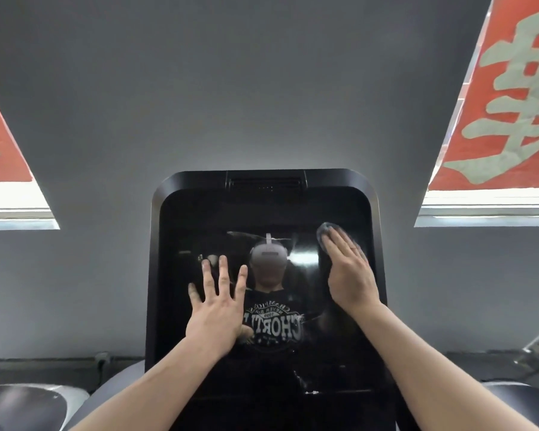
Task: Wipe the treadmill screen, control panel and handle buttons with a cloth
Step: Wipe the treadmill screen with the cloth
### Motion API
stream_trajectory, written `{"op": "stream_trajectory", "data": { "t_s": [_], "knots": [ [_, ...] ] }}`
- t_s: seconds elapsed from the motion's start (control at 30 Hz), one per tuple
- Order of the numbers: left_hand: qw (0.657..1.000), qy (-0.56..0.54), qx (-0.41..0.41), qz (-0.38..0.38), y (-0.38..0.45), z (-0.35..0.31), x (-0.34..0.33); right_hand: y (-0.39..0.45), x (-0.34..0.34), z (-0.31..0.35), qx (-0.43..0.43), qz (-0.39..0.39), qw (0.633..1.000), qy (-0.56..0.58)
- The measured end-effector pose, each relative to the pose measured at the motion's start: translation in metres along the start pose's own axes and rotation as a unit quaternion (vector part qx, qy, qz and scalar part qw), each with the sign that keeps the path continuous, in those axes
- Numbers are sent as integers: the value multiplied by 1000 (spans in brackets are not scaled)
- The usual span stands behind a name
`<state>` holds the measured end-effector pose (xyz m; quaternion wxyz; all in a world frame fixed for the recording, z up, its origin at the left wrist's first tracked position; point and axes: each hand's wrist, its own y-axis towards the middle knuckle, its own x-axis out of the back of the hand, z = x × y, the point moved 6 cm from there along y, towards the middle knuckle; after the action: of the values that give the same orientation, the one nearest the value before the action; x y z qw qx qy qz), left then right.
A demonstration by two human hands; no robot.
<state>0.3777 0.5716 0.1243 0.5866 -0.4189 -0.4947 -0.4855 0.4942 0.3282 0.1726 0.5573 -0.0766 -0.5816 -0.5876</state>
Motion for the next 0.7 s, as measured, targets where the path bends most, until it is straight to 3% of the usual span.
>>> {"op": "stream_trajectory", "data": {
  "t_s": [0.07,0.13,0.2,0.3,0.33,0.37,0.43,0.5,0.63,0.7],
  "knots": [
    [1000,-3,-1,4,0,0,0,-8,-11,23,-7,1,1000,-12],
    [1000,-9,0,5,-1,-1,0,-21,-22,41,116,49,991,-41],
    [1000,-6,-1,2,-1,0,0,-8,-9,21,158,56,985,-44],
    [1000,-5,0,3,-1,-1,1,12,7,-6,-22,-10,1000,-8],
    [1000,-7,-1,4,-1,-1,1,8,2,7,-39,-16,999,-6],
    [1000,-9,-1,4,-1,-1,1,-1,-8,26,-14,5,1000,-12],
    [1000,-12,0,5,-2,-1,1,-20,-24,49,127,67,989,-42],
    [1000,-11,-1,6,-2,-2,2,-11,-12,28,171,89,981,-39],
    [1000,-13,0,13,-3,-2,1,6,4,0,-52,-14,999,-7],
    [1000,-14,-1,12,-2,-1,1,-14,-14,33,13,22,999,-26]
  ]
}}
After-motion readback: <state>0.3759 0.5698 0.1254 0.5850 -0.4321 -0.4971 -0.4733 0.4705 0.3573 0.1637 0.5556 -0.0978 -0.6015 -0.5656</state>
